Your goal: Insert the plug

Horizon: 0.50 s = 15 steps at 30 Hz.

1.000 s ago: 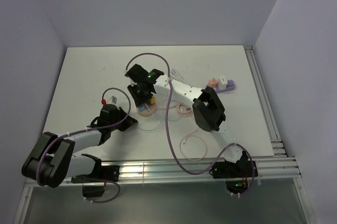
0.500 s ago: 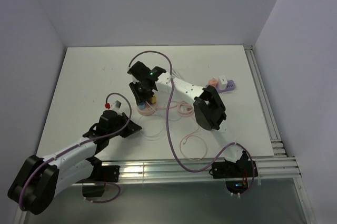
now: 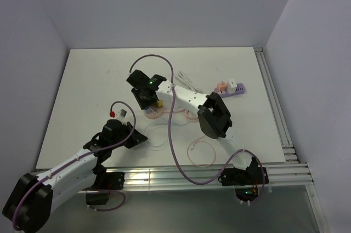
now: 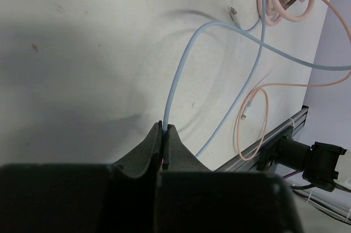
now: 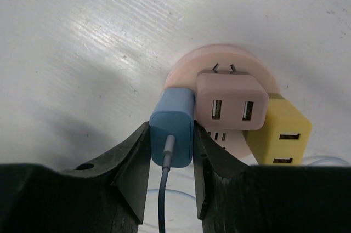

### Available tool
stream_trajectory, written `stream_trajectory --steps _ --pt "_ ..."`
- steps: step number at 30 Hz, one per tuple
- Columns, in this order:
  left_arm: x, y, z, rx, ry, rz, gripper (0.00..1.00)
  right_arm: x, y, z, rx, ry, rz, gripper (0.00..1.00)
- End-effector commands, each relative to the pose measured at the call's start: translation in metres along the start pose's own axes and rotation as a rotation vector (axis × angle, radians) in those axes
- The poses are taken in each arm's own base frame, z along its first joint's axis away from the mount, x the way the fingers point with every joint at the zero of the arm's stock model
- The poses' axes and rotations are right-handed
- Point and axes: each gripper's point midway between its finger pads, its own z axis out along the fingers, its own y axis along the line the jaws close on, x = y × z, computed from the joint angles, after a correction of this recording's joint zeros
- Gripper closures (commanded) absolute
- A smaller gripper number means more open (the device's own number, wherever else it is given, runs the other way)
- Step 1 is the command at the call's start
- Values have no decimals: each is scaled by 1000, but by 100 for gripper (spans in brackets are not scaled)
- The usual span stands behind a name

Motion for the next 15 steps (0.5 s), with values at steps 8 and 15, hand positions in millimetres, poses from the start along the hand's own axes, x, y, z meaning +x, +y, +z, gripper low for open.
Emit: stream_trajectory --steps 8,15 --pt "-2 -5 -3 11 -12 1 100 142 -38 102 185 366 -44 100" --pt "-14 -5 -11 -28 -64 28 100 148 -34 101 143 368 -27 100"
